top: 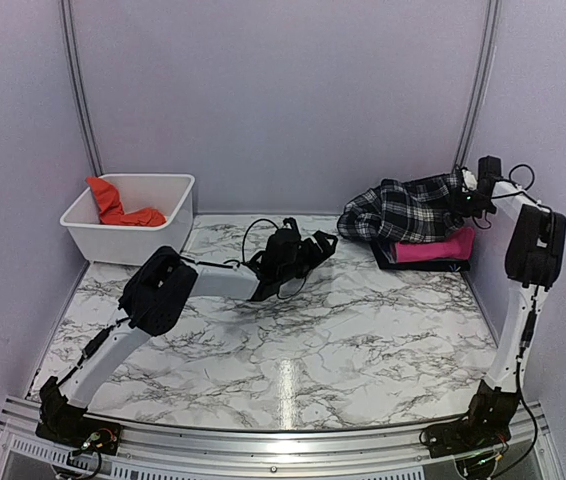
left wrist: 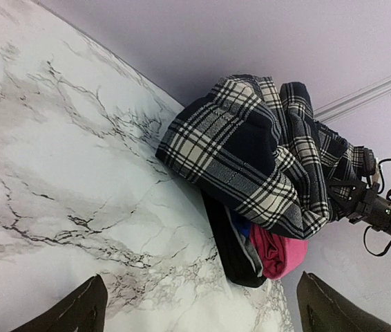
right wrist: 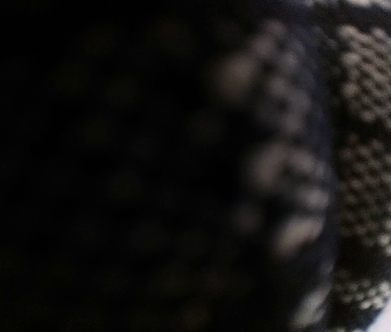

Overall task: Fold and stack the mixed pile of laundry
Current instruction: Place the rectangle-folded skirt at the corner of the board, then smooth out the rectangle-folded skirt at the corner of the board.

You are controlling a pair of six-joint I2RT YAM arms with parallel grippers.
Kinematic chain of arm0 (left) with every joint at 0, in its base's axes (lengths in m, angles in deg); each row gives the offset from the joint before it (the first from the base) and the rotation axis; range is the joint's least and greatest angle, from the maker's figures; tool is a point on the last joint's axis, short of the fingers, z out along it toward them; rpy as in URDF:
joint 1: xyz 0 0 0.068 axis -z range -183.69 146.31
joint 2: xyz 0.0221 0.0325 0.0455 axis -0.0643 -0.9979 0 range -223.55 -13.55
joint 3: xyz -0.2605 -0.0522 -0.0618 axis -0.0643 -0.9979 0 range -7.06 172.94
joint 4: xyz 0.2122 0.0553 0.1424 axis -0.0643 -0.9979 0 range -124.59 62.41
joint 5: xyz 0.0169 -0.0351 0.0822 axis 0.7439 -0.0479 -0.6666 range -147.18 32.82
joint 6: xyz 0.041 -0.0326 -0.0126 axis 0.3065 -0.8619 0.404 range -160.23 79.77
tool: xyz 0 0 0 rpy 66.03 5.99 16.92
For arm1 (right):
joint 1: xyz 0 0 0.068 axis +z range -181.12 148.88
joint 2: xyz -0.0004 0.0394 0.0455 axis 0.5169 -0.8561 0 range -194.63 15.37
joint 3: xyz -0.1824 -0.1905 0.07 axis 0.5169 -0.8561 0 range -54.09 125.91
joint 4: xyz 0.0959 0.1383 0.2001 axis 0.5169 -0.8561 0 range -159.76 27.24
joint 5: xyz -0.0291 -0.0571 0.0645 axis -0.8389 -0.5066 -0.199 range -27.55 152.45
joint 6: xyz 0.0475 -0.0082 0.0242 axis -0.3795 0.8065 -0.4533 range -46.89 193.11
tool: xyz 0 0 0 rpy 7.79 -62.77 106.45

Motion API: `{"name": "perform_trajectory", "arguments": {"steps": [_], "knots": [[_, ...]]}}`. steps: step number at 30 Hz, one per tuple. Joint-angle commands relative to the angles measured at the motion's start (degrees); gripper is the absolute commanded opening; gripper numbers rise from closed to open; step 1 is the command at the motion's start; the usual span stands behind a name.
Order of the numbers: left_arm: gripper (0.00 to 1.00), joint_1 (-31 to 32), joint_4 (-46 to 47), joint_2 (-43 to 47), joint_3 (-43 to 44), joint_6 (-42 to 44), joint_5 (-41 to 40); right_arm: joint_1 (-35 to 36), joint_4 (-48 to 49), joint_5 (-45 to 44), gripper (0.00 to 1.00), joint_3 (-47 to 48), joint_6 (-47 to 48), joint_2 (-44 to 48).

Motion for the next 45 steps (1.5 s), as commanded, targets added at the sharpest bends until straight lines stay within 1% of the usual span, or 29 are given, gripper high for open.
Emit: {"name": "perform_trajectory", "arguments": {"steps": [1,2,4,8,9,13,17,21,24,26,27,30,31,34,36,40,42,45], "knots": [[0.99,-0.5,-0.9,9.1,-5.7,5.7,-0.5,-1.3,1.8,-1.5,0.04,5.3,0.4,-1.3],[0.99,-0.6,-1.0,10.3,-7.0,6.7,-0.6,-1.3,1.6,-2.2,0.1,5.3,0.4,-1.3],[0.99,-0.8,-1.2,12.6,-9.4,8.3,-0.9,-1.3,1.2,-4.1,0.27,5.3,0.6,-1.2],[0.99,-1.0,-2.0,16.9,-13.6,11.3,-2.3,-1.3,0.5,-9.9,0.55,5.2,1.0,1.2],[0.99,-1.0,-2.4,18.0,-14.4,12.2,-2.7,-1.3,0.5,-10.3,0.59,5.1,1.1,2.2],[0.99,-1.1,-4.7,22.8,-18.4,15.1,-5.9,-1.3,0.6,-11.2,0.71,3.9,1.1,5.9],[0.99,-1.7,-6.5,29.1,-24.0,18.3,-8.6,-1.3,1.6,-10.3,0.74,1.2,1.0,10.3],[0.99,-2.4,-9.0,35.2,-28.4,23.4,-9.2,0.1,3.7,-4.3,0.7,-2.2,0.7,13.3],[0.99,-2.5,-12.1,40.5,-30.9,27.4,-11.0,2.7,4.0,-0.1,0.68,-3.3,1.2,12.3],[0.99,-3.1,-17.4,43.1,-31.0,28.0,-11.9,4.3,4.1,0.7,0.69,-2.4,0.9,10.4],[0.99,-3.6,-21.7,44.0,-29.3,27.4,-12.3,4.9,4.0,0.6,0.69,-1.5,0.7,8.5],[0.99,-5.8,-38.5,44.7,-23.2,25.0,-11.8,5.5,3.1,0.4,0.7,2.1,0.0,3.4],[0.99,-6.5,-41.5,45.2,-22.9,25.0,-11.8,5.5,2.9,0.2,0.7,3.0,-0.1,1.9],[0.99,-7.4,-43.3,50.2,-27.3,25.6,-14.0,5.2,1.9,-2.0,0.71,5.4,-0.1,-2.0],[0.99,-8.6,-44.0,53.4,-30.0,25.3,-13.7,4.5,1.5,-3.2,0.72,5.8,-1.8,-3.8],[0.99,-11.3,-50.1,58.7,-31.8,25.9,-14.6,2.3,-0.8,-4.8,0.73,5.2,-3.1,-6.4],[0.99,-12.8,-54.0,60.6,-31.5,26.3,-16.3,1.1,-2.0,-5.0,0.73,4.4,-3.3,-6.2],[0.99,-16.5,-58.6,63.8,-31.4,25.8,-17.6,0.8,-0.8,-3.9,0.75,2.1,-3.5,-2.3]]}}
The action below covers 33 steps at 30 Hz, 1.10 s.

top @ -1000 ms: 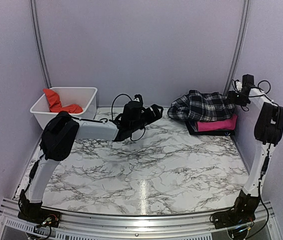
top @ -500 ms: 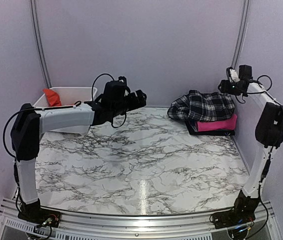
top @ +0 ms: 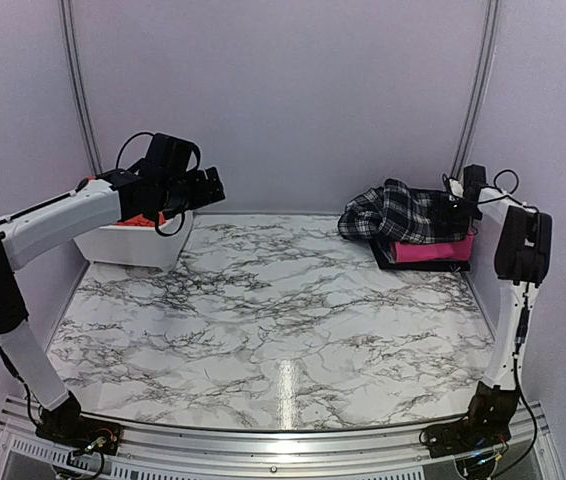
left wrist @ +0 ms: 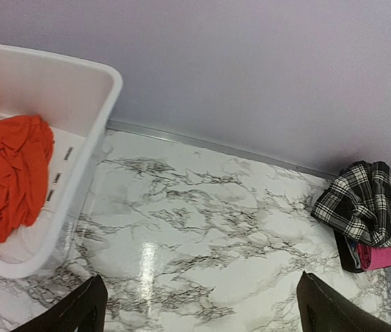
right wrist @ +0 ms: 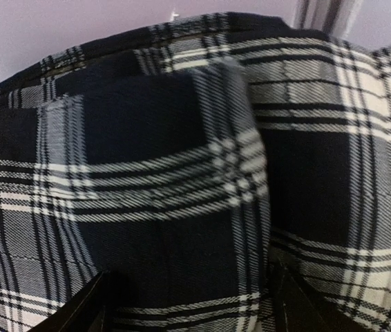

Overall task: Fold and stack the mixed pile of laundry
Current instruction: Smooth out the rectangle-folded skirt at the corner of the board, then pick up the crumpled T-shirt from the bin.

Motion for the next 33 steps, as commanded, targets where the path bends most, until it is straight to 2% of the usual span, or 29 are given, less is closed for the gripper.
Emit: {"name": "perform_trajectory", "arguments": {"steps": [1,7,12,19,24,29,33], "knots": [[0.99,-5.1,-10.5,5.8,0.2,0.6,-3.7,-1.8,-2.1,-1.4,0.76,-0.4,-1.6,5.7],[0.99,-16.2,-14.6,8.5,2.4,1.8,-4.4,-0.7,-3.1,0.6,0.82,-1.8,-2.2,15.6],[0.99,-23.8,-16.5,0.3,9.2,4.9,-2.4,1.9,-2.4,2.1,0.86,-8.8,-1.6,25.4],[0.99,-27.5,-17.6,-16.5,23.9,10.7,-13.5,9.1,-2.0,2.3,0.92,-20.8,-0.4,37.0],[0.99,-29.8,-18.3,-24.2,28.1,8.0,-22.5,11.8,-3.8,-0.5,0.93,-25.1,0.7,41.5],[0.99,-33.2,-18.2,-29.2,29.4,2.9,-23.0,11.8,-5.3,-2.2,0.93,-25.8,1.6,42.7],[0.99,-37.6,-16.9,-33.1,31.7,1.5,-19.0,11.8,-7.2,-2.7,0.93,-24.0,2.7,42.3]]}}
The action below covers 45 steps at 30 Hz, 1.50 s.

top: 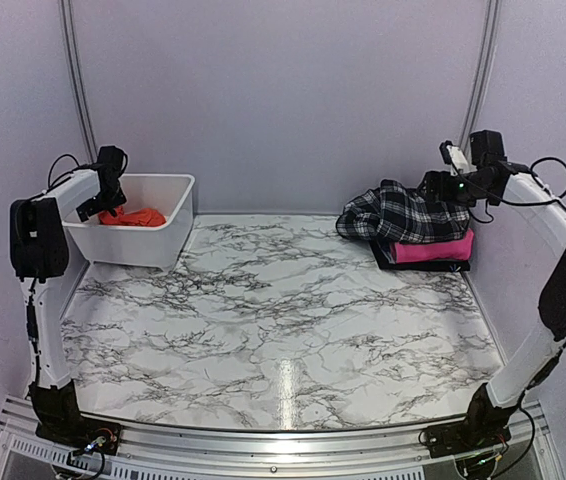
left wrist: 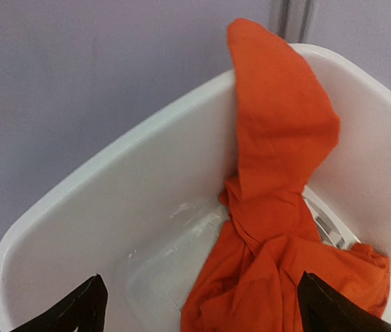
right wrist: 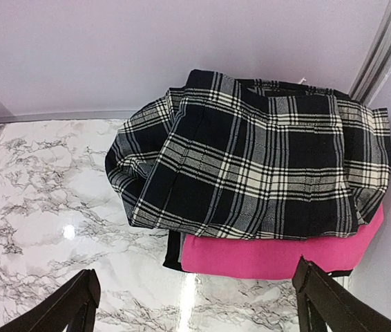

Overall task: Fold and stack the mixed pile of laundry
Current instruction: Pick up the crumpled T-shirt from the bin, then place the crumpled T-shirt at the center of the board.

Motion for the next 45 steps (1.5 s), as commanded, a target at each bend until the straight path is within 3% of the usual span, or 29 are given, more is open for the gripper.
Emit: {"name": "perform_trajectory", "arguments": {"steps": [1,10,12,15,19,20,30,34,41,45], "knots": [[0.99,-4.5,0.9,-3.8,4.2,-2.4,1.2,-0.2,-2.8,-2.0,0.93,2.7,2.2,1.7],[0.99,-5.9,14.9,-13.4,11.9,6.6,5.3,-0.2,-4.8,-3.0,0.93,-0.5,2.3,4.1],[0.92,-6.1,17.9,-15.5,13.9,8.4,8.5,-0.2,-5.6,-3.7,0.93,-0.8,2.7,4.6],[0.66,-6.1,23.9,-16.7,13.7,10.6,15.0,-0.2,-6.6,-4.6,0.93,-1.3,3.4,5.7],[0.1,-5.9,28.7,-14.8,13.6,12.2,21.8,-0.2,-6.9,-4.7,0.93,-2.3,3.8,7.0],[0.0,-5.8,28.8,-13.7,13.3,12.2,22.2,-0.2,-6.6,-4.5,0.93,-2.4,3.9,7.2],[0.0,-2.2,33.2,6.8,1.5,13.8,23.9,-0.2,-3.2,-0.2,0.93,-3.8,3.0,7.4],[0.0,-0.9,33.2,12.6,0.7,11.1,30.4,-0.2,-1.9,1.4,0.93,-4.7,2.8,8.0],[0.0,8.3,33.2,19.3,7.1,11.0,39.3,-0.2,0.7,4.9,0.93,-6.5,1.4,9.2],[0.0,13.2,40.0,21.7,12.1,6.8,42.4,-0.1,1.9,6.4,0.93,-7.8,1.3,10.0]]}}
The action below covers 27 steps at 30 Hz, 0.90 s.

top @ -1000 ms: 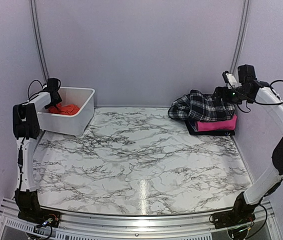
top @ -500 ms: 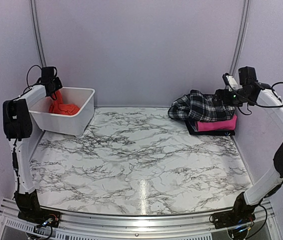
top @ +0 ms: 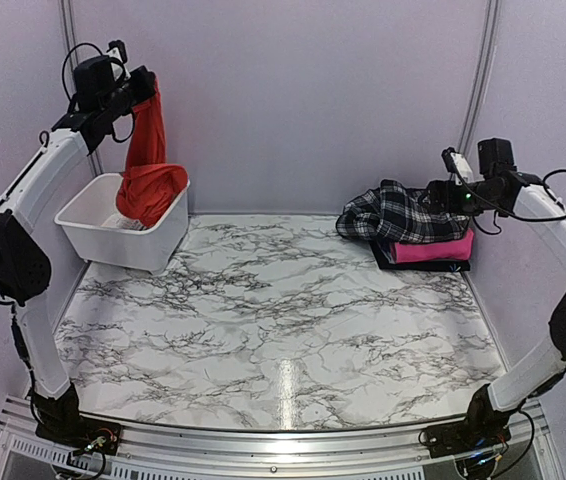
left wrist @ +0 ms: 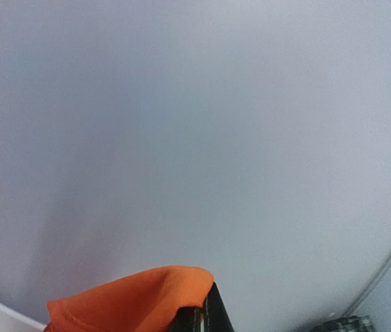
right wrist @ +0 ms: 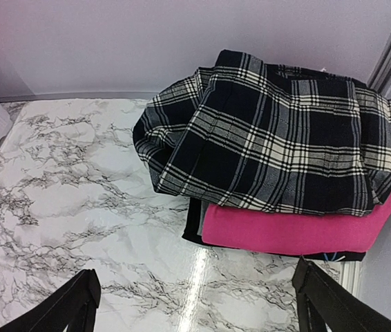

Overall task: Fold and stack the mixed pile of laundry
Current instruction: Place the crumpled T-shirt at the center of the board.

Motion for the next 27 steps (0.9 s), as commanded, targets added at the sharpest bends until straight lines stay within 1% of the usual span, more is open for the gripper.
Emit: {"name": "perform_trajectory", "arguments": {"steps": [1,3,4,6,7,9,12,14,17,18,19,20,21,22,23,24,26,27], "knots": [[0.0,4.5,10.5,4.3,6.4,-6.3,6.0,-0.2,3.2,2.7,0.93,-0.6,-1.0,2.6],[0.0,6.5,14.3,3.7,10.3,-11.4,8.0,-0.1,3.8,3.1,0.93,-1.1,-1.0,3.0],[0.0,8.1,14.5,2.4,15.8,-12.2,8.4,-0.2,4.0,3.3,0.93,-1.4,-1.0,3.2],[0.0,12.3,14.8,-0.2,23.0,-11.0,8.3,-0.2,4.3,3.8,0.93,-1.6,-1.0,3.2],[0.0,14.5,15.1,-1.0,25.1,-9.9,8.0,-0.2,4.5,4.0,0.93,-1.6,-2.1,3.2],[0.0,17.3,16.8,-0.4,24.4,-9.3,7.8,-0.2,4.5,4.2,0.93,-1.5,-2.3,3.2],[0.0,18.2,21.8,1.2,19.8,-15.0,9.3,-0.2,4.7,4.5,0.93,-1.4,-2.4,3.2],[0.0,18.8,21.8,1.0,19.1,-15.8,11.1,-0.2,4.8,5.0,0.93,-1.5,-2.5,3.0],[0.0,19.0,21.2,3.3,11.9,-17.0,13.1,-0.2,5.0,5.7,0.93,-1.5,-2.7,2.6],[0.12,18.9,18.7,4.1,9.8,-16.2,13.8,-0.2,5.0,5.9,0.93,-1.5,-2.8,2.5],[0.47,18.9,14.8,5.3,7.9,-14.4,13.8,-0.2,4.9,6.0,0.93,-1.4,-2.7,2.5],[0.66,18.9,9.4,6.9,6.1,-11.8,11.4,-0.2,4.7,6.0,0.93,-1.3,-2.5,2.5],[0.77,18.8,2.8,8.8,4.0,-8.9,6.3,-0.2,4.6,6.0,0.93,-1.3,-2.4,2.5],[0.89,18.2,-2.5,11.5,-1.0,-8.0,-1.5,-0.2,4.3,6.0,0.93,-1.4,-2.3,2.7],[0.97,16.9,-6.8,14.3,-6.2,-9.0,-9.7,-0.2,4.3,6.4,0.93,-1.8,-2.3,3.0],[0.99,14.7,-10.1,17.3,-11.1,-11.4,-14.5,-0.2,4.4,7.1,0.93,-2.4,-2.3,3.3],[0.99,9.8,-14.0,22.0,-20.6,-14.1,-14.3,1.2,4.7,9.1,0.93,-4.2,-2.8,3.7],[0.99,8.8,-15.6,24.0,-24.2,-13.8,-14.3,1.9,4.6,9.8,0.93,-5.5,-3.0,3.9]]}}
